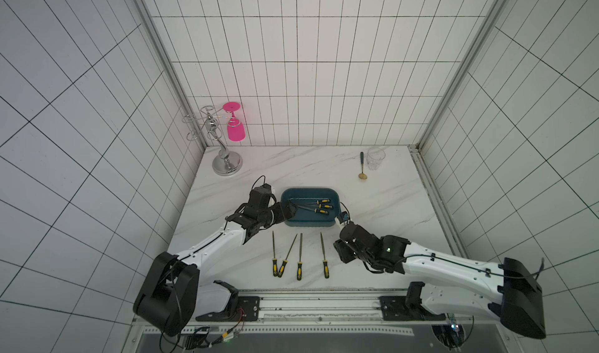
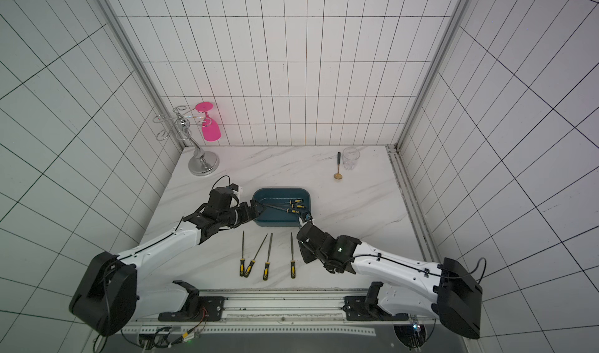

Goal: Put the file tool into the storage box
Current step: Pick up the file tool from the center of the board.

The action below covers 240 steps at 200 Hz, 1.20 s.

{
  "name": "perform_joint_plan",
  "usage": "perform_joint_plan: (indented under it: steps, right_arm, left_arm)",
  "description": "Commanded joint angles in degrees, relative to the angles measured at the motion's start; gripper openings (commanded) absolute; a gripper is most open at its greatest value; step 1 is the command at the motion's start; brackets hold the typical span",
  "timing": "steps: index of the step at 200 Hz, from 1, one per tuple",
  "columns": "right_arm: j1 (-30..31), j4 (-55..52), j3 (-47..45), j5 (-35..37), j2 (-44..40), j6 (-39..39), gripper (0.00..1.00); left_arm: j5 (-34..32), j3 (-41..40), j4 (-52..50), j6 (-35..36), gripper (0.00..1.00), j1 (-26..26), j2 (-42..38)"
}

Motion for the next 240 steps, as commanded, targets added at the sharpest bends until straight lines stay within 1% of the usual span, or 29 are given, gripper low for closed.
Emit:
perform_joint_plan:
  steps: [1, 16, 32, 63, 89, 153, 189, 240]
  right_arm:
    - [5.18, 1.77, 0.24, 2.26, 4.86, 6.61, 0.51]
    - [8.13, -0.49, 3.47, 4.25, 9.1, 7.41, 0.51]
    - [10.86, -2.47, 6.51, 6.23, 12.93, 8.23, 0.51]
    - [14.27, -4.33, 9.12, 7.85, 17.97, 9.86, 0.5]
    - [15.08, -6.11, 9.5, 9.63, 18.99, 11.67, 0.51]
    - [15.43, -7.08, 12.43, 8.46, 24.85, 11.87, 0.51]
    - [15.43, -7.32, 11.29, 7.92, 25.32, 13.1, 0.5]
    - [14.8, -8.49, 4.42, 9.66, 19.44, 15.28, 0.52]
  left_arm:
    - [-3.72, 0.6, -2.54, 1.59, 0.98, 0.22, -3.88]
    - [-5.09, -0.46, -4.39, 1.29, 0.98, 0.99, -6.81]
    - [-4.94, -1.96, -4.1, 1.34, 0.98, 1.66, -9.86]
    - [-6.3, -1.47, -6.82, 1.64, 0.98, 1.91, -14.27]
    - [-7.91, -1.46, -8.04, 2.16, 0.98, 2.02, -16.73]
    - [-8.1, -2.04, -8.9, 3.17, 0.98, 2.11, -17.69]
    - [-8.75, -2.75, -8.64, 3.31, 0.98, 2.28, -17.76]
    - [-7.79, -2.9, -8.2, 3.27, 0.98, 2.36, -16.43]
